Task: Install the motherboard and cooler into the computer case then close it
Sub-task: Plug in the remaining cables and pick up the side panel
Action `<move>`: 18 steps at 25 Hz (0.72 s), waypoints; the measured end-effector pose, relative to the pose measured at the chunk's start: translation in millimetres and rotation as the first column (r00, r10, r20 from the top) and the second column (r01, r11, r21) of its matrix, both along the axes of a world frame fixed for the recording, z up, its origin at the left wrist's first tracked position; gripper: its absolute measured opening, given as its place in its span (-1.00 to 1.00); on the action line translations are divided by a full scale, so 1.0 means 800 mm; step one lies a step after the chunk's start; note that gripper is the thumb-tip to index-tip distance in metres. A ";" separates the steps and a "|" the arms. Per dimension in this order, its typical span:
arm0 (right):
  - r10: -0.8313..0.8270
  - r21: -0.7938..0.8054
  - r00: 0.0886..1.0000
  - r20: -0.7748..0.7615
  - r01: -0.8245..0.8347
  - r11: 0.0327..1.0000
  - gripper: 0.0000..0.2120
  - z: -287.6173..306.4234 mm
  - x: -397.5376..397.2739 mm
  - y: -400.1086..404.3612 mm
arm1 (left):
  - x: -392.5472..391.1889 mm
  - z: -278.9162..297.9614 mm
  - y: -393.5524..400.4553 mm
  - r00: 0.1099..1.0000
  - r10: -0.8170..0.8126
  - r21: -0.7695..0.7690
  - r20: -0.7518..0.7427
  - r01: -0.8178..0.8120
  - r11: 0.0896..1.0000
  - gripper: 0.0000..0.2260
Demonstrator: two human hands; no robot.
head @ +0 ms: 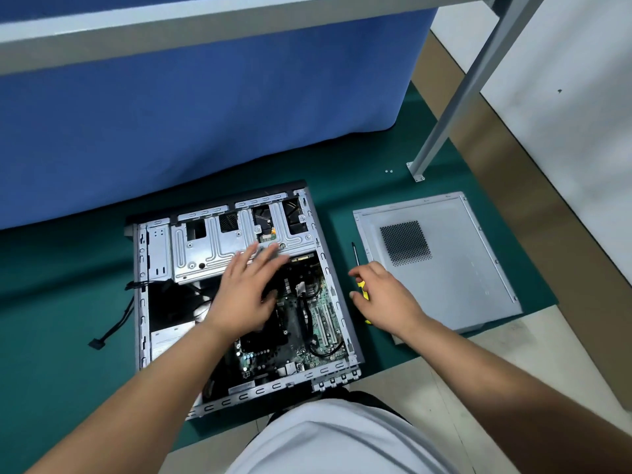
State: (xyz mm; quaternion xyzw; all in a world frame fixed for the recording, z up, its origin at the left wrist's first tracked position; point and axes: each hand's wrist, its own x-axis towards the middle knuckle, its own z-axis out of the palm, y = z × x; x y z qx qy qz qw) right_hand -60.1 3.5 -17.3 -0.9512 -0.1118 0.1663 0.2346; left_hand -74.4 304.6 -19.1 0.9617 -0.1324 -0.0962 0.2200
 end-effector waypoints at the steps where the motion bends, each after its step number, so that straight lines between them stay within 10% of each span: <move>1: 0.035 0.015 0.999 0.017 -0.035 0.999 -0.63 0.011 -0.003 0.001 | -0.017 0.004 -0.008 0.997 -0.063 -0.072 0.051 0.067 0.995 -0.35; 7: 0.101 0.042 0.995 -0.004 -0.101 0.994 -0.63 0.045 -0.001 0.037 | -0.066 0.017 -0.046 0.993 -0.058 -0.443 0.103 0.098 0.891 -0.75; 12: 0.020 0.091 0.998 0.058 -0.026 0.995 -0.73 0.048 -0.001 0.056 | -0.058 0.025 -0.061 0.908 0.143 -0.593 -0.395 -0.370 0.715 -0.76; 18: -0.067 0.301 0.997 -0.039 0.076 0.950 -0.78 0.053 -0.007 0.090 | -0.051 0.020 -0.075 0.818 0.197 -0.600 -0.541 -0.539 0.591 -0.89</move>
